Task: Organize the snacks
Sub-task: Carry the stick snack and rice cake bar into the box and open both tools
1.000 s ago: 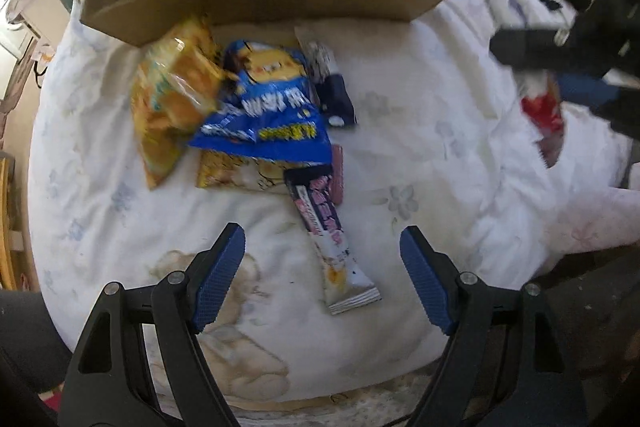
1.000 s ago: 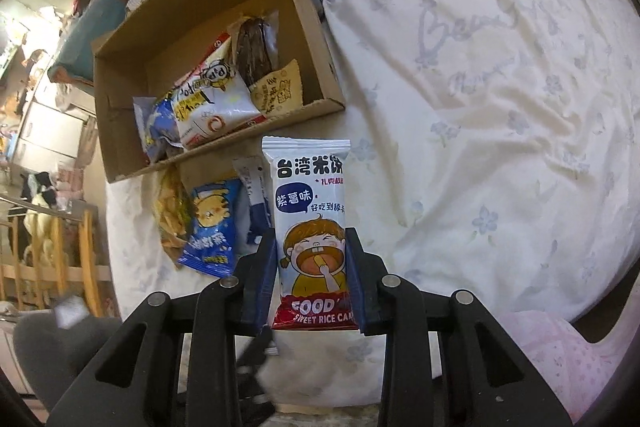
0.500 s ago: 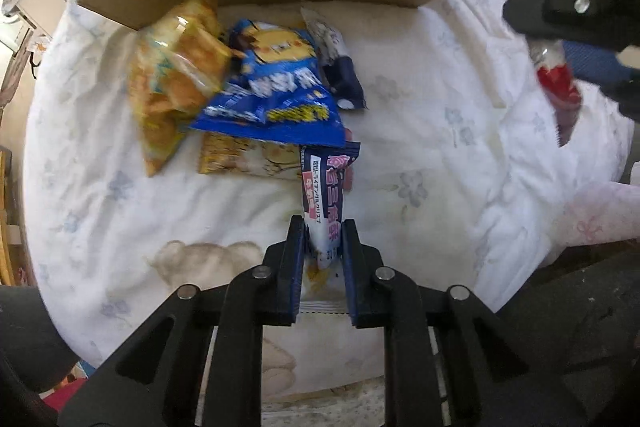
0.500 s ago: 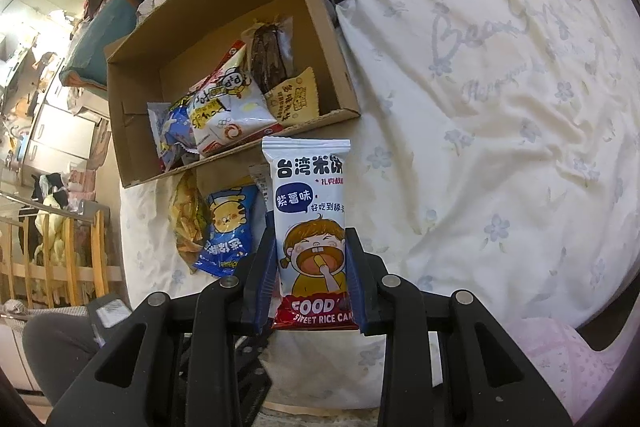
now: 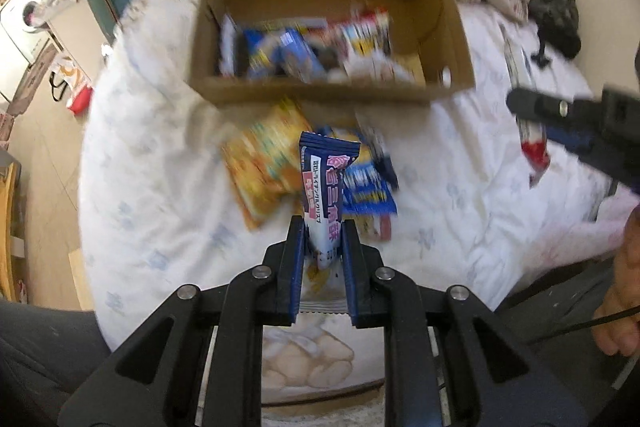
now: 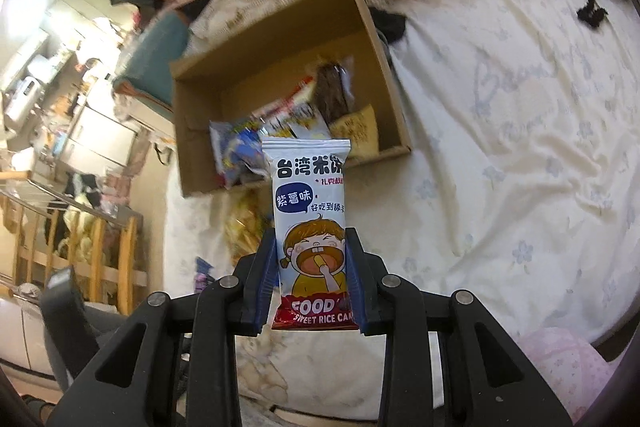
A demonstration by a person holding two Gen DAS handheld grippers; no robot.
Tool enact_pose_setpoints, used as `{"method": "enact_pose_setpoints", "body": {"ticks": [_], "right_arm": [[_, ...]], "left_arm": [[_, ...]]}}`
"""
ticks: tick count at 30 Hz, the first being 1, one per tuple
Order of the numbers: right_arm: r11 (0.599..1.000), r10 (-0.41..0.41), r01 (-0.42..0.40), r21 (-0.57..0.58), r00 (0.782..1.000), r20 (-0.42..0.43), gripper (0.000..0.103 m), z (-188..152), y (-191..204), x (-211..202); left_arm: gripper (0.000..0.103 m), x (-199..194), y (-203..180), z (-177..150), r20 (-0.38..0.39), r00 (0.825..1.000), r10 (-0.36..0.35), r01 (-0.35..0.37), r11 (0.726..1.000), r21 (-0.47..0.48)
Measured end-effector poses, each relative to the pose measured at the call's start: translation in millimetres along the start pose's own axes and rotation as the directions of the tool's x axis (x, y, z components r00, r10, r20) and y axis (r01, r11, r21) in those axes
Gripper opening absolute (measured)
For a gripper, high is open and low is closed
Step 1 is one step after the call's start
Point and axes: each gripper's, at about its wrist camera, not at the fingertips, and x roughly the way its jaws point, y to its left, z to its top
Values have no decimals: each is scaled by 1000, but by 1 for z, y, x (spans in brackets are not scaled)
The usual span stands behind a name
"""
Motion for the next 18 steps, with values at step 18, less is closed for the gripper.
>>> {"method": "enact_pose_setpoints", "body": {"ticks": [18], "right_arm": [[996,91,-89,-24,989,114,33,25,33,8]], "left_arm": [[14,-24,57,78,177,982,73,-67,997,-41]]}}
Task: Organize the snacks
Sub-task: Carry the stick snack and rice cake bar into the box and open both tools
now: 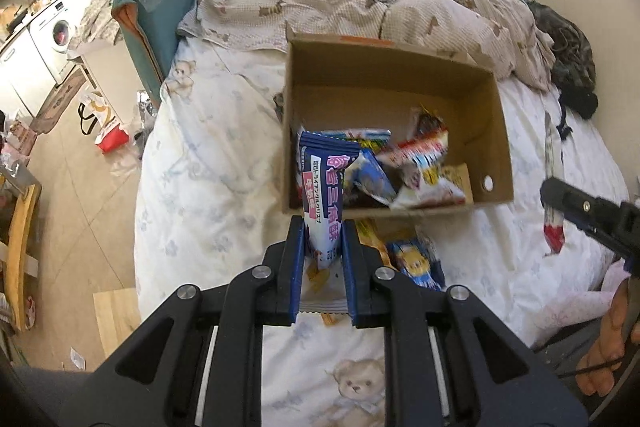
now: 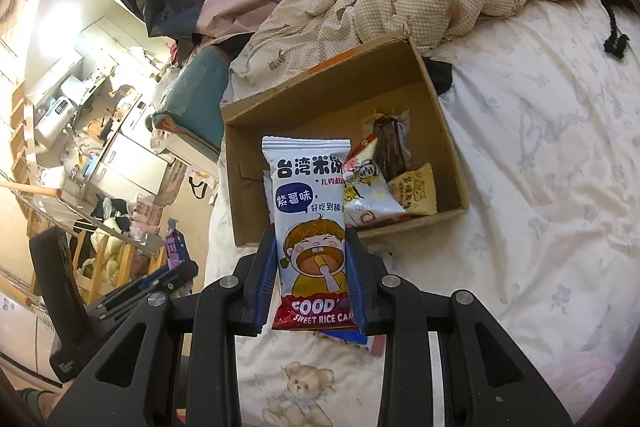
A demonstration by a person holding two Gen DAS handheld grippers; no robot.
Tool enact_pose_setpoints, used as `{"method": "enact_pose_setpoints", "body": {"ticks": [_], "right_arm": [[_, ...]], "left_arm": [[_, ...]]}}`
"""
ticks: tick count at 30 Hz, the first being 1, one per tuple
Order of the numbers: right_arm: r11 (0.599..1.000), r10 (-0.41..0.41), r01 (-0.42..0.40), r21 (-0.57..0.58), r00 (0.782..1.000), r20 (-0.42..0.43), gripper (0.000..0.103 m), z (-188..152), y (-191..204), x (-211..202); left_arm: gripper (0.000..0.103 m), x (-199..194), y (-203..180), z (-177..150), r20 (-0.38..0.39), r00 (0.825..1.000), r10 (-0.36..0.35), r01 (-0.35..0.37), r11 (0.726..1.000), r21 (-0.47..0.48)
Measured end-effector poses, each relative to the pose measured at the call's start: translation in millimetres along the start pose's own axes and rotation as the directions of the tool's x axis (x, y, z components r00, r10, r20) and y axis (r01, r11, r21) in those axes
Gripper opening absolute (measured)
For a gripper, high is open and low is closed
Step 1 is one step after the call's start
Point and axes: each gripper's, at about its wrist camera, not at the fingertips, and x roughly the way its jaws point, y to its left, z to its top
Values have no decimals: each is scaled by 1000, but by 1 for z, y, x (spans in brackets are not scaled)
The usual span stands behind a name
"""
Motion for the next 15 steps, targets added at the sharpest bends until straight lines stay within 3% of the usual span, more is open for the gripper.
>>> {"method": "enact_pose_setpoints", "body": {"ticks": [10,15], "right_arm": [[999,-28,28,31,1000,5,33,30,-12,23],[996,-86,86,-12,996,-10,33,46,-11,44]], "left_arm": [[14,17,8,42,30,1000,-3,3,1000,18],[14,31,-2,63,36,999,-16,14,999,52]]}}
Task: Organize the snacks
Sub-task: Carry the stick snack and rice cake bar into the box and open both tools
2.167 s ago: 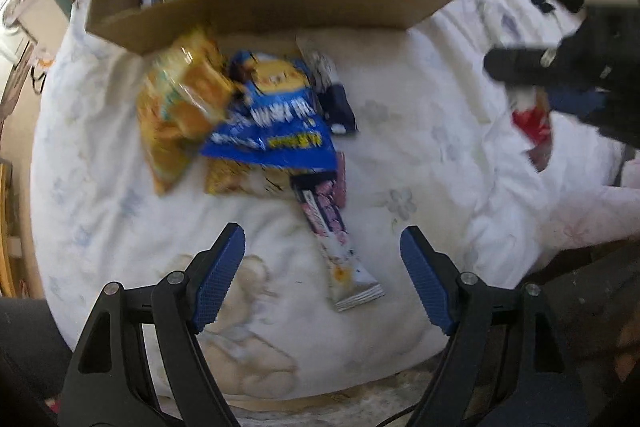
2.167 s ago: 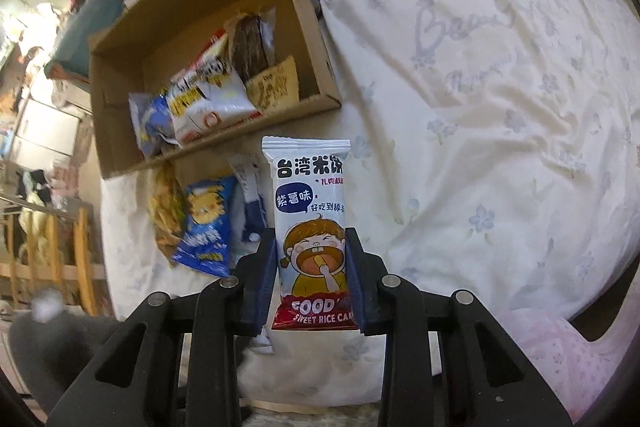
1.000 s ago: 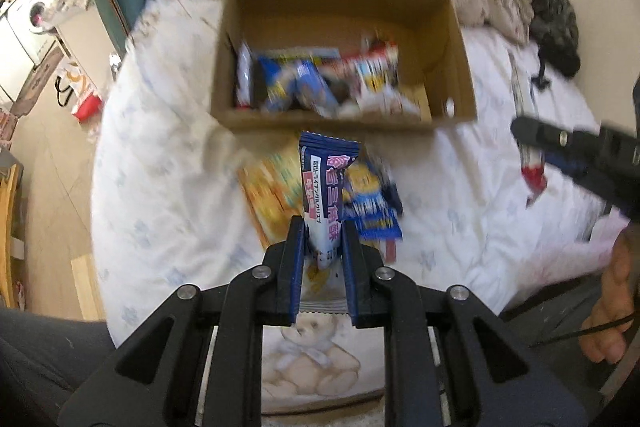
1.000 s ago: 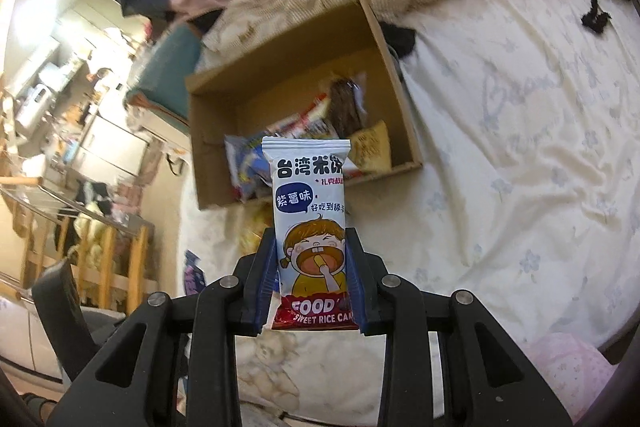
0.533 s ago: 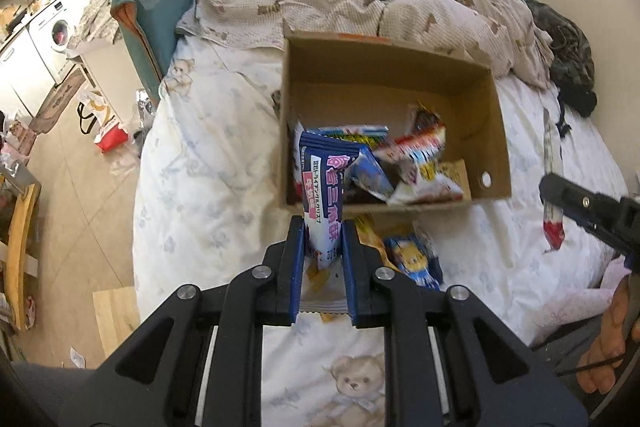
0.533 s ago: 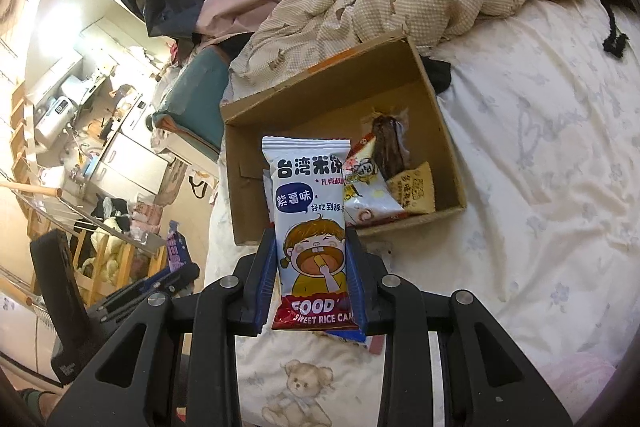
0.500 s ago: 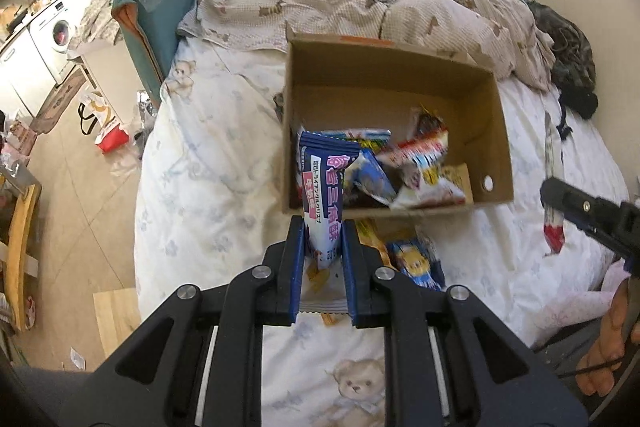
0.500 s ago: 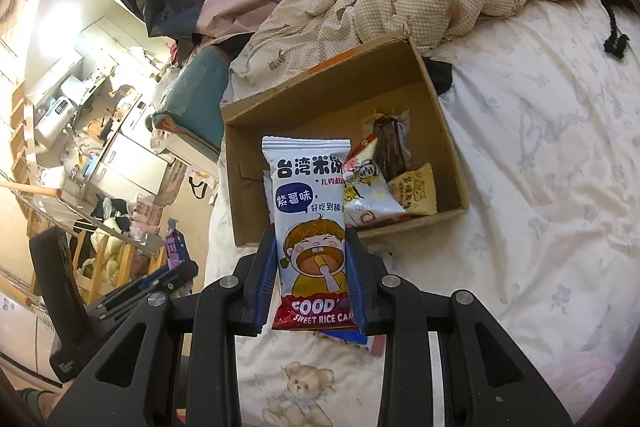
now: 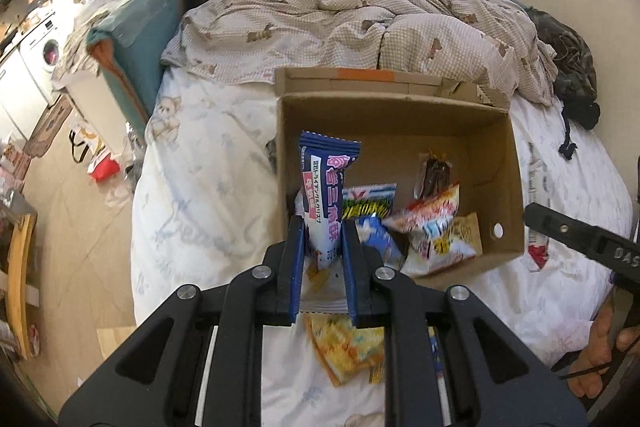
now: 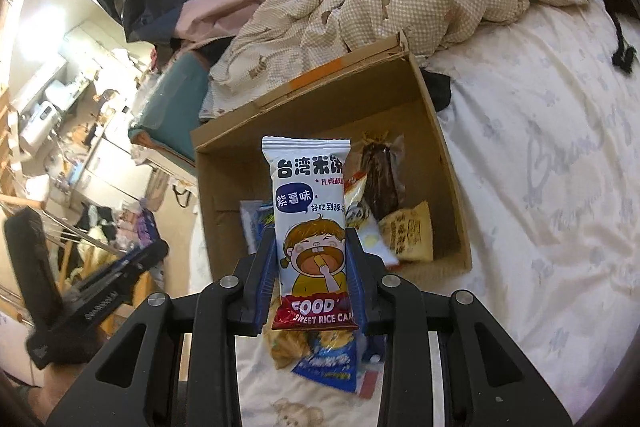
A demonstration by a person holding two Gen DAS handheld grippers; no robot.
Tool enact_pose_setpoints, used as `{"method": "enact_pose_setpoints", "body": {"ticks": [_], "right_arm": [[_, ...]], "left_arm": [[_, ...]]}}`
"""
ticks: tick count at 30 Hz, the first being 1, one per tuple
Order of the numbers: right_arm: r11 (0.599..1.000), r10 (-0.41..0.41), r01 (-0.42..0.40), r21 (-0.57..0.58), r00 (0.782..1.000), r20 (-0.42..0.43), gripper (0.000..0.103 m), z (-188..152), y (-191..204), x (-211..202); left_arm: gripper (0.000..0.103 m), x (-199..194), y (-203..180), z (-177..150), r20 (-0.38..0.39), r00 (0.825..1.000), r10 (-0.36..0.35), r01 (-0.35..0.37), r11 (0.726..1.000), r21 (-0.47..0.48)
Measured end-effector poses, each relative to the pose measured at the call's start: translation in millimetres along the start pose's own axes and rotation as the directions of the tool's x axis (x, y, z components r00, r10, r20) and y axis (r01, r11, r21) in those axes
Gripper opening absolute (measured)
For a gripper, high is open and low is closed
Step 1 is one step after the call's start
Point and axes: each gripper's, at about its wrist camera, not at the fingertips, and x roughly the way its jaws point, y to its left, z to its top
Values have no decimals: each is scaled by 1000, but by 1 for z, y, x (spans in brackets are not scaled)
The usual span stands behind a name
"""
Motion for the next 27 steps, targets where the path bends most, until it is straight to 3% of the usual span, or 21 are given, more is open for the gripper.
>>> {"method": "enact_pose_setpoints", "body": {"ticks": [9,16,20,27], "right_arm": [[993,-117,117,-3,993,-22,34,15,-16,22],[985,-172,173,14,983,-58,34,6,-33,32],[977,-211,210,-30,976,-55,34,2,-33,31],[979,-204,204,13,978,-37,34,7,-36,31]], "left_arm": [[15,45,-8,4,-12,1000,-19,20,1000,24],[15,60,-12,7,3,1000,-2,2,998,64],[15,69,-11,7,-35,999,-18,19,999,47],[15,67,-13,6,-34,999,-25,26,999,39]]}}
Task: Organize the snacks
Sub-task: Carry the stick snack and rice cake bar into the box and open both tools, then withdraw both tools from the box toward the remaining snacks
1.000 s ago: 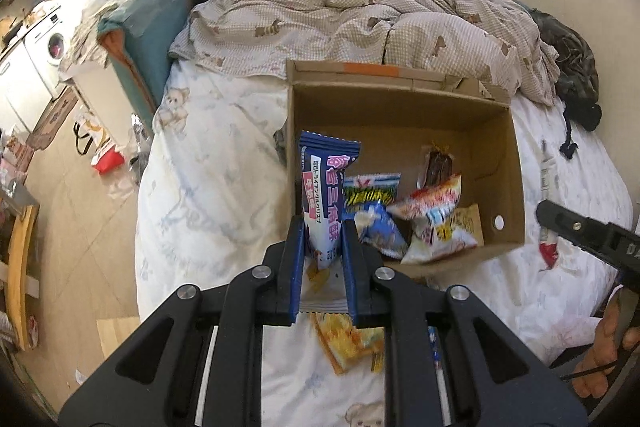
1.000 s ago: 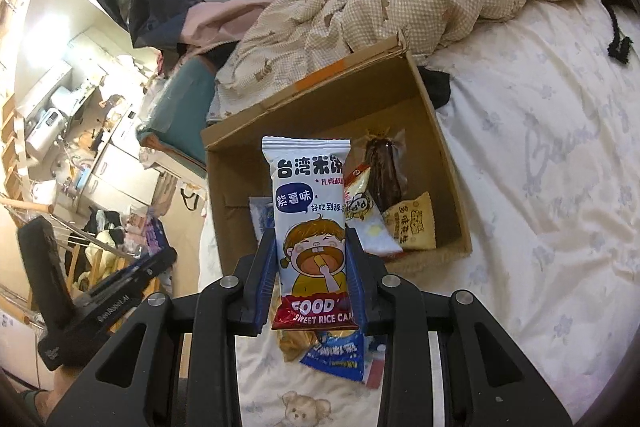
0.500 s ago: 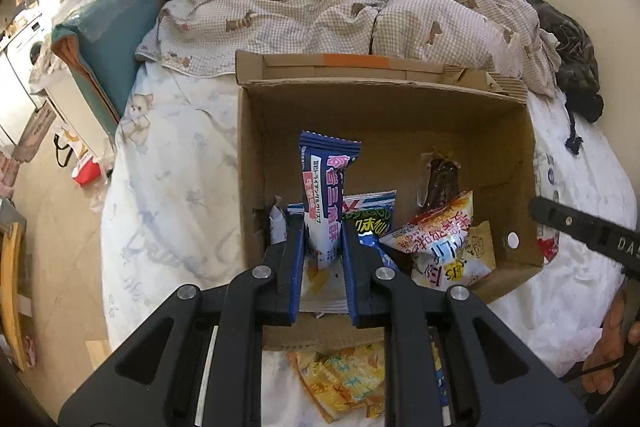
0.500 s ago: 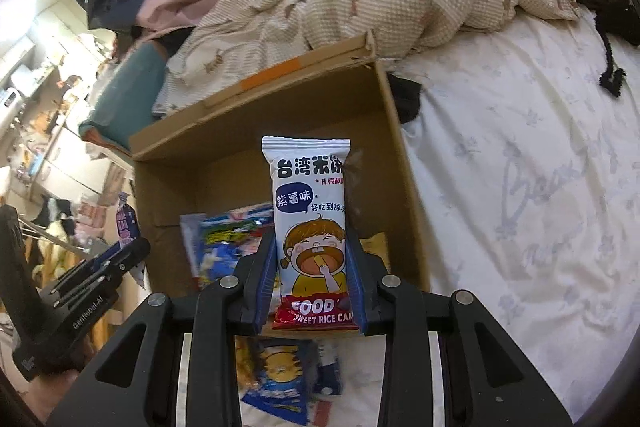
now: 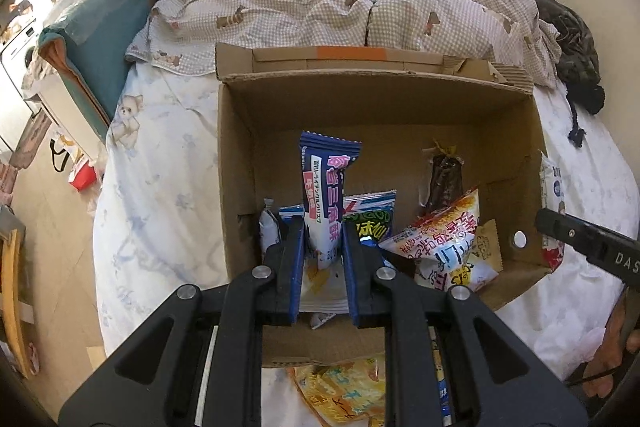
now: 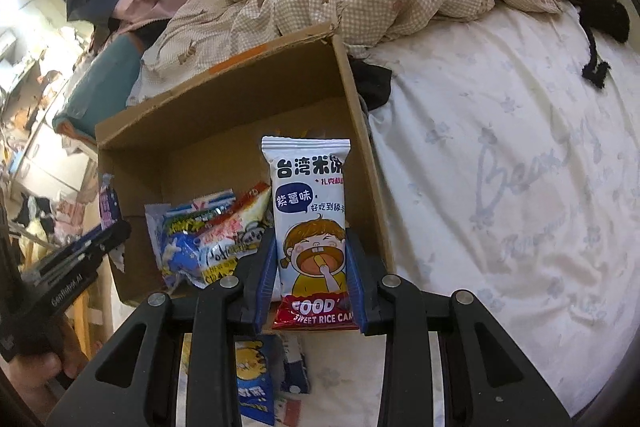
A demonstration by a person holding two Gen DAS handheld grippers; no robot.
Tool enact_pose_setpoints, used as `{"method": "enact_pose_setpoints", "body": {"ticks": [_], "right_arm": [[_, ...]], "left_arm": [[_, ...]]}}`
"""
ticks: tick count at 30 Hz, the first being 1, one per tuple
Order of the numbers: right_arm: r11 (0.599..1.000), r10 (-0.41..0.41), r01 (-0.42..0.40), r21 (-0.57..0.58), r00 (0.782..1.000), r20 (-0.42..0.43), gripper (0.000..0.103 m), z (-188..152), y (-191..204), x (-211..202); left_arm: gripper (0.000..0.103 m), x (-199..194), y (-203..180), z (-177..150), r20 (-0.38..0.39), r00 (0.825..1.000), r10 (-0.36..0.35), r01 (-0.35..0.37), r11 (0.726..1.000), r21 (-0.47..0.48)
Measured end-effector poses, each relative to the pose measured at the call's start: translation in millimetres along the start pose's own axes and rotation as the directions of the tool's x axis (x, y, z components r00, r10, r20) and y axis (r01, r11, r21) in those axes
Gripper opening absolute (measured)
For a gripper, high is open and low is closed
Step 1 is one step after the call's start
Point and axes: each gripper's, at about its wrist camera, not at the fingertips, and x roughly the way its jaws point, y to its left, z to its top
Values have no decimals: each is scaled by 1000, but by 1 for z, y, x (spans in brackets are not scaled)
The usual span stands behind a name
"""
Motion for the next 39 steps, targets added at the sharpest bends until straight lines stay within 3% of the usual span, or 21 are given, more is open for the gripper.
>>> {"method": "enact_pose_setpoints", "body": {"ticks": [16,18,20,23,25,27,39], "right_arm": [[999,26,-26,29,1000,4,36,2,7,4],[999,32,-33,38,999,12,36,3,5,3],[998,45,-46,51,999,18,37,4,4,2],[995,66,-67,76,998,18,42,6,1,1],[989,108,-112,97,993,40,75,6,0,-3],[987,127,-133,90,990,65,81,6,1,-9],[983,146,-154,105,986,77,81,-3,6,-24]], "left_arm": [[16,-15,8,-3,37,999,-15,15,1000,-18],[27,-17,9,-3,43,999,-10,11,1000,-23],[53,-21,12,-3,66,998,5,-3,999,-38],[77,-27,13,-2,90,996,13,-9,999,-47],[84,-32,16,-2,109,994,-7,14,998,-61],[84,-35,18,-2,115,993,-20,28,997,-68],[84,-59,31,-8,144,990,-8,22,995,-98]]}}
